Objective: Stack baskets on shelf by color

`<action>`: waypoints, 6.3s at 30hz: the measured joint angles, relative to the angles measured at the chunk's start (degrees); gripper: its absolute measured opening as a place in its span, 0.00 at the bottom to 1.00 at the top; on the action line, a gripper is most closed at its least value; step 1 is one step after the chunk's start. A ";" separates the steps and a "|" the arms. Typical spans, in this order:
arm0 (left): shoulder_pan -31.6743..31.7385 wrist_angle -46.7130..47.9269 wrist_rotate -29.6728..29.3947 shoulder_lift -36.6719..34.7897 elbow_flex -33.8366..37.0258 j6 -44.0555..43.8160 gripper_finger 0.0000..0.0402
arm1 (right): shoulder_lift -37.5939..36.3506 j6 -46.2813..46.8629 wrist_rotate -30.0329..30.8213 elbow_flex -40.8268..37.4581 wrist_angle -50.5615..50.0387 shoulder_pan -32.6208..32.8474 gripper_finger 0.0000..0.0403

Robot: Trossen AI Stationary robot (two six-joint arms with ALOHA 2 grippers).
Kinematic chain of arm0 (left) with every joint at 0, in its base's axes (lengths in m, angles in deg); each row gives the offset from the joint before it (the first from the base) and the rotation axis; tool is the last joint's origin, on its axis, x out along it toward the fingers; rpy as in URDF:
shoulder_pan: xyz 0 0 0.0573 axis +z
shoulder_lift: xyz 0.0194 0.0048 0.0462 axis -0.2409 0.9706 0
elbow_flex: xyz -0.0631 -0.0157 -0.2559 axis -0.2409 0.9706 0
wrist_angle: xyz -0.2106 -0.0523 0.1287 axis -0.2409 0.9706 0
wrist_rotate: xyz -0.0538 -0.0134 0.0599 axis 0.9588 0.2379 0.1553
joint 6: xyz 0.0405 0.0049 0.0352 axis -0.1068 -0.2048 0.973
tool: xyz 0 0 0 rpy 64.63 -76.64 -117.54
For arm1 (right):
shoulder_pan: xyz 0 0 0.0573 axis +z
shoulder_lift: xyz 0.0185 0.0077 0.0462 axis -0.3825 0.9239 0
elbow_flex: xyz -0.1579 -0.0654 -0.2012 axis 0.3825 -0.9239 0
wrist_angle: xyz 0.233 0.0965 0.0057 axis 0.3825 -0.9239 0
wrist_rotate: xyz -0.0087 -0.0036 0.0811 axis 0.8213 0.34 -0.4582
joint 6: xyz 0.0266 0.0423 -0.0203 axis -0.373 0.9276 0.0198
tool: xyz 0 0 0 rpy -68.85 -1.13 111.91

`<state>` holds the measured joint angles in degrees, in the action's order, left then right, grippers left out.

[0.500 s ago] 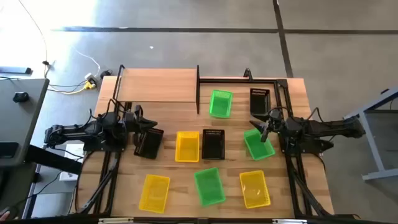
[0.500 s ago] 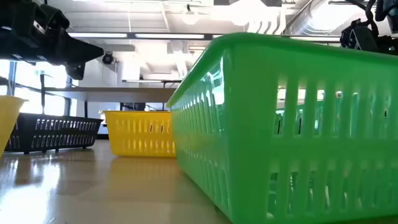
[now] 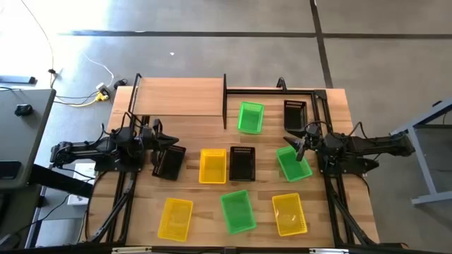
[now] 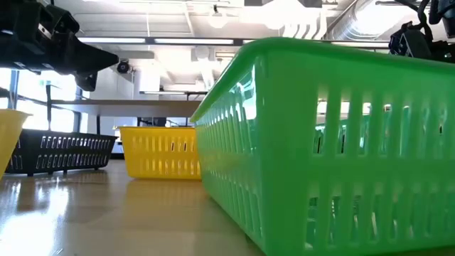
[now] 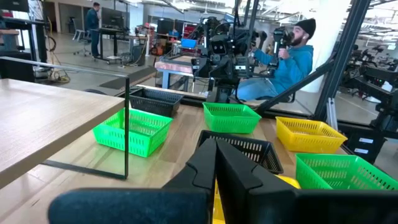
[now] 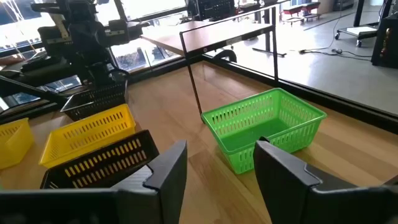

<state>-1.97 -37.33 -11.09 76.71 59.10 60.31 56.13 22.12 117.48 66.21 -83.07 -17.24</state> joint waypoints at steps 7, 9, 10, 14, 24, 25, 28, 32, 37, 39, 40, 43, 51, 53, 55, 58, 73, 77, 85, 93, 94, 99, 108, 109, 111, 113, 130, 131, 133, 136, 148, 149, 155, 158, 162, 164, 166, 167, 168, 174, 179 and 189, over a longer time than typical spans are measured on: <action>-0.01 -0.01 0.00 -0.01 -0.01 0.01 0.00 | -0.02 0.01 -0.01 -0.02 0.00 -0.01 0.42; -0.02 -0.01 0.00 0.01 -0.01 0.01 0.00 | -0.02 0.02 -0.02 -0.02 0.00 0.00 0.42; 0.00 0.01 0.00 -0.01 -0.01 -0.01 0.00 | 0.00 0.02 -0.02 0.00 0.00 0.00 0.42; -0.02 -0.01 0.00 0.01 -0.01 0.00 0.00 | 0.00 0.00 0.00 -0.02 0.00 -0.02 0.42; -0.02 0.01 -0.02 -0.01 0.01 0.00 0.00 | 0.00 0.01 -0.01 -0.02 0.00 0.00 0.42; 0.00 0.00 0.00 -0.01 0.00 0.01 0.00 | -0.02 0.02 -0.01 -0.01 0.00 -0.01 0.42; -0.01 0.01 -0.01 0.00 -0.01 -0.01 0.00 | -0.01 0.01 -0.02 -0.01 0.00 -0.01 0.42; 0.00 0.01 0.00 0.01 -0.01 0.01 0.00 | -0.02 0.02 -0.02 -0.02 0.00 0.00 0.42; 0.00 0.01 -0.01 0.00 -0.01 0.01 0.00 | -0.02 0.01 0.00 -0.02 0.00 -0.01 0.42; -0.02 0.01 0.00 0.01 0.00 0.00 0.00 | 0.00 0.02 -0.02 -0.02 0.00 -0.02 0.42; -0.02 0.01 0.00 -0.01 -0.01 -0.01 0.00 | 0.00 0.01 -0.02 0.00 0.00 0.00 0.42; 0.00 -0.01 -0.01 -0.01 -0.01 0.01 0.00 | -0.01 0.01 -0.01 -0.02 0.00 -0.01 0.42; 0.00 0.00 -0.01 0.01 -0.01 0.00 0.00 | -0.01 0.01 -0.01 -0.01 0.00 -0.01 0.42; -0.02 0.01 0.00 -0.01 -0.01 -0.01 0.00 | 0.00 0.00 -0.02 -0.02 0.00 -0.02 0.42; -0.01 0.00 -0.05 -0.01 0.00 0.01 0.00 | -0.02 0.02 -0.01 -0.02 0.00 -0.01 0.42; -0.01 -0.01 -1.08 0.00 0.00 -0.06 0.00 | -0.02 0.01 -0.01 -0.02 0.00 -0.01 0.42; 0.00 -0.60 -1.69 0.00 0.01 -28.02 0.00 | 0.00 5.84 0.02 -0.02 0.00 -0.01 0.42; -0.01 -0.58 -1.68 -0.01 0.00 -31.76 0.00 | -0.01 11.50 0.29 -0.02 0.02 -0.02 0.42; 0.00 -0.54 -1.68 -0.01 -0.01 -30.21 0.00 | -0.07 19.80 5.31 -0.13 5.35 -0.02 0.42; -0.04 -0.49 -3.93 0.00 0.01 -27.74 0.00 | -0.07 15.54 10.92 -0.13 20.83 -0.02 0.42; -0.04 -0.54 -4.66 0.01 -0.01 -27.33 0.00 | -0.07 13.42 11.50 -0.13 22.69 -0.02 0.42; -0.02 -0.80 -5.53 -0.01 0.01 -28.29 0.00 | -0.07 5.95 15.59 -0.11 33.23 -0.02 0.42; -0.02 -0.82 -5.55 -0.01 0.01 -28.33 0.00 | 5.49 -3.44 15.64 12.94 27.24 -0.02 0.42; -0.02 -0.82 -5.54 0.00 0.00 -28.33 0.00 | 7.06 -4.47 15.61 15.30 24.64 -0.02 0.42; -0.02 -0.82 -5.55 0.01 0.01 -28.40 0.00 | 10.44 -5.50 16.00 20.16 18.78 -0.02 0.42; -0.02 -0.82 -5.52 0.00 0.01 -28.47 0.00 | 14.02 -5.54 16.26 24.50 12.41 -0.02 0.42; 0.00 -0.89 -3.54 0.00 0.01 -27.91 0.00 | 44.12 -5.99 7.22 51.17 -23.71 -2.63 0.42; 0.00 -0.89 -3.54 -0.01 0.00 -27.67 0.00 | 45.86 -6.02 5.68 52.08 -24.73 -3.54 0.42; 0.00 -0.89 -3.54 -0.01 0.00 -26.92 0.00 | 49.18 -6.82 2.40 53.40 -26.37 -5.51 0.42; 0.00 -0.89 -3.54 -0.01 0.01 -26.56 0.00 | 54.00 -8.54 -2.57 54.50 -27.03 -8.50 0.42; 0.00 -0.91 -3.54 0.01 -0.01 -26.93 0.00 | 68.98 -15.72 -18.89 54.84 -26.02 -16.45 0.42; 0.00 -0.89 -3.54 0.00 0.00 -26.94 0.00 | 70.07 -16.24 -19.66 54.84 -25.59 -16.83 0.42; 0.00 -0.89 -3.55 -0.01 0.01 -26.94 0.00 | 76.29 -18.26 -20.87 54.84 -22.81 -18.28 0.42; 0.00 -0.89 -3.56 -0.01 0.01 -26.96 0.00 | 79.53 -18.65 -20.96 54.82 -21.46 -18.79 0.42; 0.00 -0.87 -3.56 -0.01 0.01 -26.96 0.00 | 83.68 -18.62 -20.82 54.82 -20.52 -18.79 0.42; 0.00 -0.87 -3.56 -0.01 -0.01 -26.94 0.00 | 85.53 -18.81 -21.07 54.82 -20.21 -18.77 0.42; 0.00 -0.87 -3.56 0.01 0.01 -26.94 0.00 | 87.23 -18.84 -21.31 54.82 -20.20 -18.77 0.42; 0.00 -0.85 -3.56 0.00 0.01 -26.95 0.00 | 88.05 -18.84 -21.06 54.82 -20.20 -18.77 0.42; 0.00 -0.84 -3.56 -0.01 0.00 -26.94 0.00 | 88.76 -18.84 -20.36 54.82 -20.16 -18.77 0.42; 0.00 -0.84 -3.56 0.00 0.00 -26.95 0.00 | 91.76 -19.03 -19.17 54.82 -20.02 -18.77 0.42; 0.00 -0.84 -3.56 -0.01 0.01 -26.95 0.00 | 91.83 -18.16 -18.41 54.82 -19.97 -18.77 0.37; 0.00 -0.82 -3.56 -0.01 0.01 -26.95 0.00 | 91.67 -15.42 -17.95 54.82 -20.13 -18.77 0.04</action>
<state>-1.97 -38.15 -14.65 76.70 59.10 33.35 147.80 6.70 99.53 121.03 -103.20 -36.01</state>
